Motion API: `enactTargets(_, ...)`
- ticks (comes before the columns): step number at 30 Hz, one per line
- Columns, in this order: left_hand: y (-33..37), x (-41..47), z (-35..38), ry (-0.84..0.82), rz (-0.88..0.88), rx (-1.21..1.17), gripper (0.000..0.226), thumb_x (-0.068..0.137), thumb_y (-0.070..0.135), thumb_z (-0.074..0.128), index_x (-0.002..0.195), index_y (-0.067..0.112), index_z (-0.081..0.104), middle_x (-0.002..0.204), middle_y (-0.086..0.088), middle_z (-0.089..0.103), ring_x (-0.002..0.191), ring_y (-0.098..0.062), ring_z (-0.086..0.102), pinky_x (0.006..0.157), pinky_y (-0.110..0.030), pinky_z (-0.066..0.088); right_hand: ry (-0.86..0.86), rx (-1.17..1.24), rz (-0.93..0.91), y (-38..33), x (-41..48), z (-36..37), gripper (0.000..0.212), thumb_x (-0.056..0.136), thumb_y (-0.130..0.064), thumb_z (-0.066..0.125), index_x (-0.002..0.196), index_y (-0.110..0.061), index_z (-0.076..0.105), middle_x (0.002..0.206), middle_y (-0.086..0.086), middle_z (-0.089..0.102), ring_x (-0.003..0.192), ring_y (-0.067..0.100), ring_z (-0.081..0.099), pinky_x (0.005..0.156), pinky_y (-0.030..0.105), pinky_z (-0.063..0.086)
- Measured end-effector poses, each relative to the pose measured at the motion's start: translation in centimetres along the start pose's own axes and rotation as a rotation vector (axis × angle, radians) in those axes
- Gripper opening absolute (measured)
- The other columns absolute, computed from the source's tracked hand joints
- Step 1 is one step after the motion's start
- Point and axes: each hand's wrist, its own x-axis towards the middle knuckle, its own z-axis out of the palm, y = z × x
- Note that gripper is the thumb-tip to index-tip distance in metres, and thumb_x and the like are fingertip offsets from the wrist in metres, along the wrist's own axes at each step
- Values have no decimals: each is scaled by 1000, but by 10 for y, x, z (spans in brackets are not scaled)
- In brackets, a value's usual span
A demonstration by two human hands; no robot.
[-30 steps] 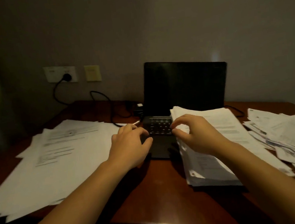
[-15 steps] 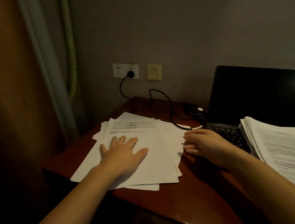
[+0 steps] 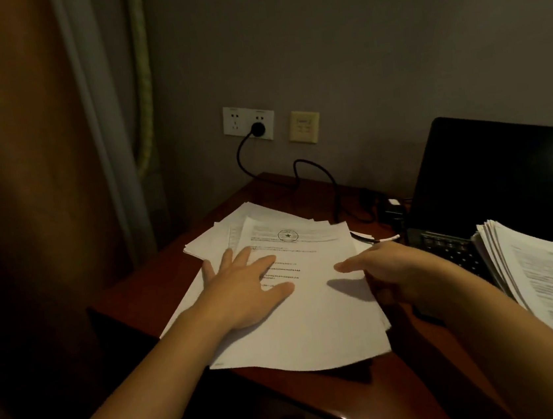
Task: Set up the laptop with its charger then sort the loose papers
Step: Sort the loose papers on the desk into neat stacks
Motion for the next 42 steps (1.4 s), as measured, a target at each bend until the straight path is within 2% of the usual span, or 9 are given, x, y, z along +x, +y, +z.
enactTargets(9, 19, -3, -4, 210, 71, -242, 48, 98, 56, 48, 143, 39, 49, 162, 10, 28, 153, -17, 7, 121, -53, 1, -214, 10, -229, 36, -21, -6, 31, 79, -22, 83, 107, -11, 73, 101, 5, 77, 94, 26, 75, 89, 47, 60)
enactTargets(14, 39, -39, 8, -95, 380, -216, 63, 91, 75, 37, 150, 57, 25, 163, 26, 11, 151, 0, 0, 121, -39, 6, -184, 121, -230, 57, -30, -8, 24, 86, -27, 76, 103, -10, 73, 89, 3, 78, 81, 19, 76, 72, 33, 62)
enactTargets(22, 54, -53, 19, -59, 377, -144, 88, 74, 87, 41, 151, 57, 13, 153, 40, 7, 142, 11, 5, 120, -32, 16, -295, 272, -195, 77, -43, -18, 21, 86, -10, 73, 106, -4, 73, 94, 7, 78, 80, 22, 76, 60, 24, 58)
enactTargets(26, 48, -55, 22, 21, 463, -350, 78, 70, 77, 60, 140, 65, 27, 128, 54, 25, 117, 31, 28, 95, -5, 34, -192, 234, -289, 75, -44, -7, 21, 89, -24, 73, 97, -5, 74, 82, 14, 75, 57, 18, 65, 51, 23, 53)
enactTargets(30, 45, -60, 20, 140, 418, -685, 55, 90, 47, 57, 135, 70, 36, 110, 40, 59, 102, 9, 62, 67, -18, 57, -215, 268, -271, 74, -42, -10, 23, 92, -26, 68, 99, -5, 74, 89, 12, 77, 64, 19, 68, 54, 24, 56)
enactTargets(34, 46, -62, 21, 250, 444, -598, 75, 101, 26, 50, 133, 80, 10, 99, 43, 56, 88, -3, 66, 47, -14, 48, -327, 324, -207, 75, -44, -18, 21, 91, -10, 67, 109, -2, 72, 99, 12, 77, 73, 18, 71, 61, 22, 59)
enactTargets(37, 41, -62, 22, 274, 478, -642, 69, 104, 16, 48, 130, 76, 29, 115, 38, 49, 98, 8, 58, 54, -9, 49, -281, 331, -215, 75, -45, -12, 27, 87, -12, 71, 108, 5, 70, 96, 17, 76, 64, 16, 69, 56, 21, 57)
enactTargets(40, 38, -60, 24, 156, 469, -565, 39, 92, 53, 62, 124, 70, 49, 115, 20, 56, 109, 6, 51, 80, -17, 55, -179, 262, -240, 72, -45, -4, 41, 83, -24, 76, 100, 12, 66, 78, 16, 74, 56, 16, 65, 50, 22, 53)
enactTargets(42, 37, -58, 28, 148, 449, -493, 59, 71, 74, 69, 126, 69, 48, 114, 25, 55, 110, 6, 51, 80, -13, 52, -107, 200, -272, 69, -46, 0, 40, 82, -32, 78, 87, 5, 64, 66, 10, 70, 51, 16, 62, 46, 22, 51)
